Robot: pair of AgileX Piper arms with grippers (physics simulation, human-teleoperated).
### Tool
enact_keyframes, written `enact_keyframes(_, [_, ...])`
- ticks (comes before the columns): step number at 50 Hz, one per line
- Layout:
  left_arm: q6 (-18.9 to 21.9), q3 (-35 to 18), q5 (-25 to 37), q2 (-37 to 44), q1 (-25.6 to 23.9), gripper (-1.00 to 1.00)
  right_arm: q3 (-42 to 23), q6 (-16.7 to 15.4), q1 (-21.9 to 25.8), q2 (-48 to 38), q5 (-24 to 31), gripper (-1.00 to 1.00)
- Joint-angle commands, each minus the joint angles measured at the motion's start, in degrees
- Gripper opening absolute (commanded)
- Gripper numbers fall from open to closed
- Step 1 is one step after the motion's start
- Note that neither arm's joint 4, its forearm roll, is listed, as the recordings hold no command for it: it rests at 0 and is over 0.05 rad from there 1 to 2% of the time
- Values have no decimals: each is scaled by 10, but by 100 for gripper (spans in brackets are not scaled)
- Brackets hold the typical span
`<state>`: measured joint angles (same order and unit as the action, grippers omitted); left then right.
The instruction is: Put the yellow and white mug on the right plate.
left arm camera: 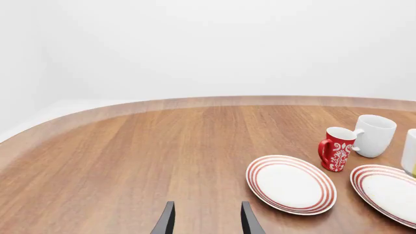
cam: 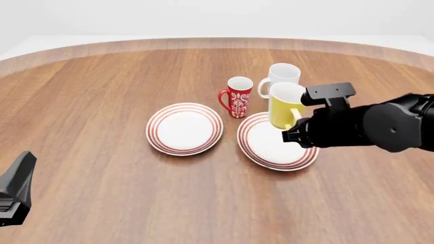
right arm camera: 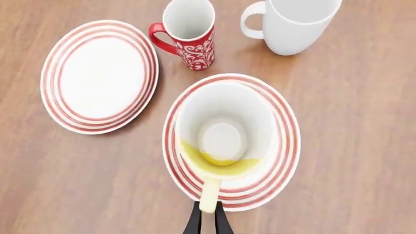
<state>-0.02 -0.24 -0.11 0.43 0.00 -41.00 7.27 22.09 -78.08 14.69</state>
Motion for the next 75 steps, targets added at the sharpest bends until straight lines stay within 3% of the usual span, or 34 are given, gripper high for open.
enact_keyframes(1, [0,0,0,0,0,100,9,-5,-12,-11,-20,-100])
enact_keyframes(17, [0,0,0,0,0,100,-1,-30,-25,-70,-61,-100])
enact_keyframes(40, [0,0,0,0,0,100,-18,-21,-8,-137,-111,-100])
enact_keyframes(46, [0,0,0,0,0,100,-15,-22,-13,-154,-130,-100])
enact_keyframes(48, [0,0,0,0,0,100,-14,-41,-28,-148,-133,-100])
enact_keyframes(70, [0,0,0,0,0,100,-20,-37,-35,-193,-158,-100])
enact_keyframes(71, [0,0,0,0,0,100,-21,-39,-37,-191,-155,100])
enact_keyframes(75, [0,0,0,0,0,100,-22,-40,-37,-186,-154,100])
